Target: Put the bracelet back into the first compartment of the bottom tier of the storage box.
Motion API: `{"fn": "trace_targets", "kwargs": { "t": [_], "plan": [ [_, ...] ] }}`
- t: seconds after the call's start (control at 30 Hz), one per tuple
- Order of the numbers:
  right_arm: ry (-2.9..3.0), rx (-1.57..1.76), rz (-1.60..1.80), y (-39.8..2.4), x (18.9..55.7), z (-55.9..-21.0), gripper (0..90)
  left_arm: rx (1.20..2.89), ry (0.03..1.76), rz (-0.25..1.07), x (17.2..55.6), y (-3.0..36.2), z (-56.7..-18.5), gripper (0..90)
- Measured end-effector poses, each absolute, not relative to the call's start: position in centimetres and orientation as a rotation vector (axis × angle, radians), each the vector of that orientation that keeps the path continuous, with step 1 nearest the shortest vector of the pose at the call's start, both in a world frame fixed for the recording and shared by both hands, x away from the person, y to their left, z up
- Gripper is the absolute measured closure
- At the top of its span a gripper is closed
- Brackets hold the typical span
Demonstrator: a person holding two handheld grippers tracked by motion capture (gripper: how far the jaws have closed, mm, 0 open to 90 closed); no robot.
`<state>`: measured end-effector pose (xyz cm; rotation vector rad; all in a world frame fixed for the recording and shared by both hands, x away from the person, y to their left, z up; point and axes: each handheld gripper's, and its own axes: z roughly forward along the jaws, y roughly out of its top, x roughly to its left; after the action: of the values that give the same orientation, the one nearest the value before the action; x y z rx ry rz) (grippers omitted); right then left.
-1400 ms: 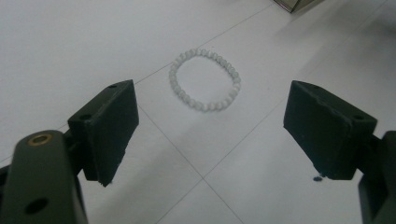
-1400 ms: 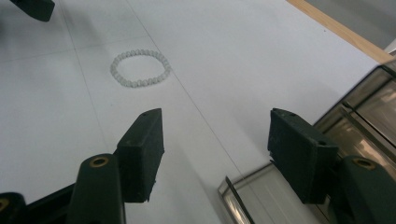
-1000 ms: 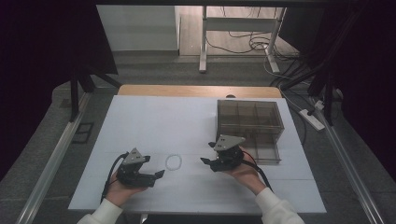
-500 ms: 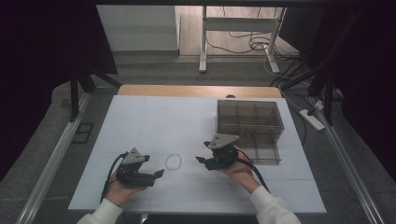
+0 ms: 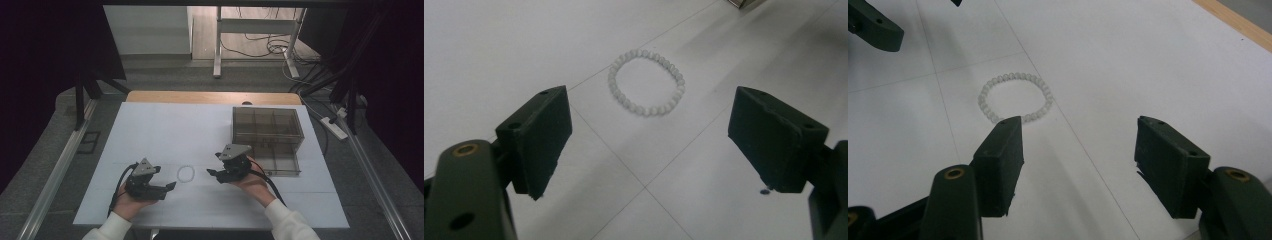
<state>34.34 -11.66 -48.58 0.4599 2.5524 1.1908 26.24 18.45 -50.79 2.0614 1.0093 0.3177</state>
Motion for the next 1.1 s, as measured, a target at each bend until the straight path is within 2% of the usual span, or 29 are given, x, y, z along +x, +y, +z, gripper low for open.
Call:
{"fn": "trace_targets", "kwargs": {
  "t": [0.57,1.1],
  "plan": [
    [2.629,0.463,1.112,-6.7,35.7,-49.4,36.1,2.079,0.995,0.291,26.6,18.2,-51.0,16.8],
    [2.723,0.519,1.006,-4.2,37.6,-51.7,38.4,2.078,0.999,0.296,26.7,18.3,-51.1,17.0]
  ]
}}
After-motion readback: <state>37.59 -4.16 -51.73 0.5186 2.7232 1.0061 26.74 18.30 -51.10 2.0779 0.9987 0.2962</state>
